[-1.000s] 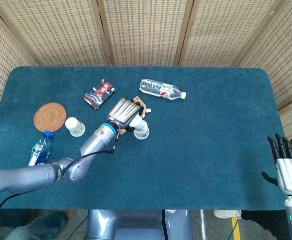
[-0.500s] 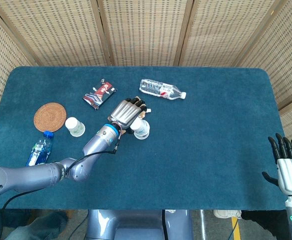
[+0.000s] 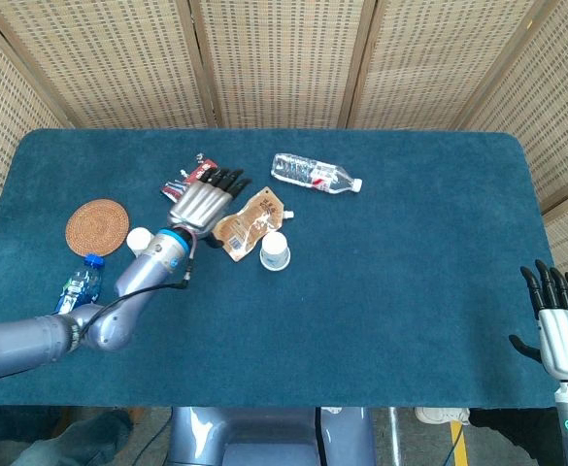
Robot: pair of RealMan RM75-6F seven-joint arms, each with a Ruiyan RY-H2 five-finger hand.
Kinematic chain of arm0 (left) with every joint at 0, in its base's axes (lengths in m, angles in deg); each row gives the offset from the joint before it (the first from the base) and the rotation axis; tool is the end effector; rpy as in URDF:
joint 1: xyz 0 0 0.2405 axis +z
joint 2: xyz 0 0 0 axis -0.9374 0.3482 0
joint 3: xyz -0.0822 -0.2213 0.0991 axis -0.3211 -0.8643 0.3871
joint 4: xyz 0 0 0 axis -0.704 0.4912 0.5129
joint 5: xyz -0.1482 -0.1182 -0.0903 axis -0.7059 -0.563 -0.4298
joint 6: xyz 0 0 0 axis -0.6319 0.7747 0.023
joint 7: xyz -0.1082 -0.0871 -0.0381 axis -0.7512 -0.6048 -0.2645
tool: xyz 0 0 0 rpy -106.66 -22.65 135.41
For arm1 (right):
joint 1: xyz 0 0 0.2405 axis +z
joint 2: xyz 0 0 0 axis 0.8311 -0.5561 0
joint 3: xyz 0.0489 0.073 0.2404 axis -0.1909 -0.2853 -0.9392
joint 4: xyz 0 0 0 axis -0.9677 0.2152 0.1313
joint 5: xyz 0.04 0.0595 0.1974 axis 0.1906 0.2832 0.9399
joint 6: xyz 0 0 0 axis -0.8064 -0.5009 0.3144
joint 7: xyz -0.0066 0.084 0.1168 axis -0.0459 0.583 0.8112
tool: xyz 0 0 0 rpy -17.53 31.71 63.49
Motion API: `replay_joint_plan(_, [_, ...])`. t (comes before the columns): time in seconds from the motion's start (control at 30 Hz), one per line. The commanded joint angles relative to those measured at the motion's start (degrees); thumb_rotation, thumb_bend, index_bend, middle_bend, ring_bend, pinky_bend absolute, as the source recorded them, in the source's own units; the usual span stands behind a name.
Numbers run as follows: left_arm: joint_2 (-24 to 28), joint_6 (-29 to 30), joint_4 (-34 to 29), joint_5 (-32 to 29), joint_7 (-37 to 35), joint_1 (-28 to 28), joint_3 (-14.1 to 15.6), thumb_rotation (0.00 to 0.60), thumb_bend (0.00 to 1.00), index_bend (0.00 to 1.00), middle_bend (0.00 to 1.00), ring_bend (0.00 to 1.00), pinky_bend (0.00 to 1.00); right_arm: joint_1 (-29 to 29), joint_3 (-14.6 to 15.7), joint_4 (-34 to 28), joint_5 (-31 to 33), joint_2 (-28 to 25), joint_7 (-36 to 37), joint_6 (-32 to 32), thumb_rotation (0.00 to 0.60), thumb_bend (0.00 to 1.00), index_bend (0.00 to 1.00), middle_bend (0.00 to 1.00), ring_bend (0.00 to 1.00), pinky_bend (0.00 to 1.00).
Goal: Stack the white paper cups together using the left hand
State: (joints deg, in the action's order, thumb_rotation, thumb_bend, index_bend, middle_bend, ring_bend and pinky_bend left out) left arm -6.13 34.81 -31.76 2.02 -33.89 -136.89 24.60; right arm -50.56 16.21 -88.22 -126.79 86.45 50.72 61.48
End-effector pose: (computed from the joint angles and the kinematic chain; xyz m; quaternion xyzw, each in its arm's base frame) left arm -0.0622 0.4262 0.0557 -0.7903 -0.2953 -0.2862 0.4542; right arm -0.3224 -0.1984 0.1649 0.5926 -0.3350 0.3491 0.6439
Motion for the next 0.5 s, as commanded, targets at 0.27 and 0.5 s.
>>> replay_joint_plan(0.27, [3.91,-3.26,7.19,8.58,-14.76,14.66,8.65,0.600,0.00,0.06,0.00,0.00,0.12,0.57,0.81,-0.47,-1.10,0.58,-1.28,-0.87,0.600,0.00,0.00,0.00,0.00,0.00])
replay_joint_plan(0.5, [-0.84,-4.71,16.76,16.83,-24.54,18.40,7.21,0.600,0.00,0.13,0.02,0.02,0.15,0.72,0.84,-0.31,-0.74,0.87,-1.83,-1.28,0.600,0.00,0.00,0.00,0.00,0.00])
